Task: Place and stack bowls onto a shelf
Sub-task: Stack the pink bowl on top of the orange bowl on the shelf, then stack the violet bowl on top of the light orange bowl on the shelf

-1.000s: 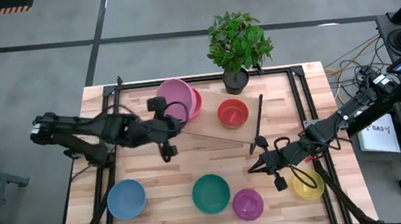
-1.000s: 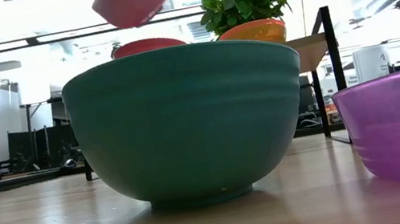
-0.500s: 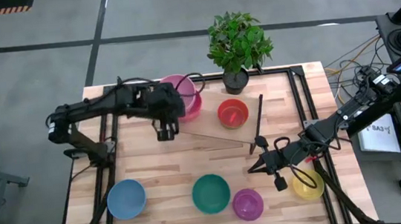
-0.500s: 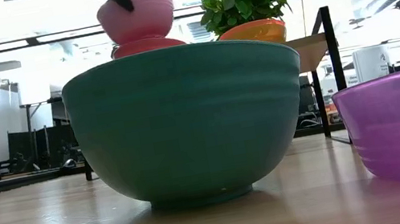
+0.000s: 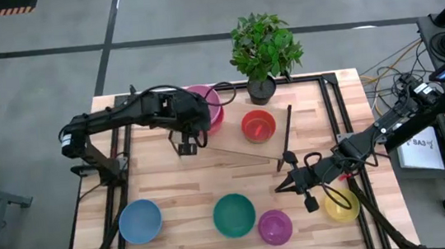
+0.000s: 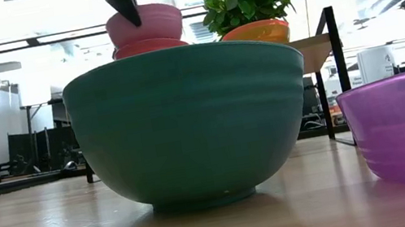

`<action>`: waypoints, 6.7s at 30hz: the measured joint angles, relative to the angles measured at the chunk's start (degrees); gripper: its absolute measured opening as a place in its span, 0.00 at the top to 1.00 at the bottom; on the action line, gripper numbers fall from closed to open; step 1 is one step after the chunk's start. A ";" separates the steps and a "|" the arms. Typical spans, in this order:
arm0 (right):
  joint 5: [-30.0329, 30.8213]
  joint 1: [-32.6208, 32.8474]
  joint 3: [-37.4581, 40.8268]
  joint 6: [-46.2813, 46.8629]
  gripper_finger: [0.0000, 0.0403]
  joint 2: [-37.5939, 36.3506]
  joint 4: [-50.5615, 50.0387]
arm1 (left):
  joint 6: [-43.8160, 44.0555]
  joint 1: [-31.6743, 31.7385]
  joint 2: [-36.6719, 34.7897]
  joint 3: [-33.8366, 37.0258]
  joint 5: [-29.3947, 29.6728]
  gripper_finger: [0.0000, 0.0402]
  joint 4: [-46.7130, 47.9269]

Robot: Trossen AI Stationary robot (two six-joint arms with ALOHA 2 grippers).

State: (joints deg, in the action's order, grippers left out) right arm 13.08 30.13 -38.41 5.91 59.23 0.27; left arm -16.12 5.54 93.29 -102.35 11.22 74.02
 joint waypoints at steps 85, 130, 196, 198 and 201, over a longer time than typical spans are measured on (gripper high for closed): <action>0.48 -0.02 0.09 -0.35 0.98 0.00 0.33 | 7.55 1.27 -24.49 40.92 0.26 1.00 -63.24; 6.99 -0.05 0.09 8.82 0.98 1.05 1.59 | 13.89 -8.92 -26.23 41.23 7.67 1.00 -61.85; -10.19 0.22 -41.18 40.21 0.67 47.51 -49.49 | 10.60 -24.85 -64.78 70.25 18.49 1.00 -68.43; -10.09 0.22 -41.16 39.49 0.67 48.05 -49.22 | 10.60 -24.85 -64.78 70.25 18.49 1.00 -68.41; -10.10 0.09 -41.07 39.47 0.67 48.54 -49.26 | 10.60 -24.85 -64.78 70.25 18.51 1.00 -68.43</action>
State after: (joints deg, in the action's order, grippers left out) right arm 2.98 30.22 -79.48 45.39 107.77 -48.99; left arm -5.52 -19.31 28.51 -32.10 29.74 5.59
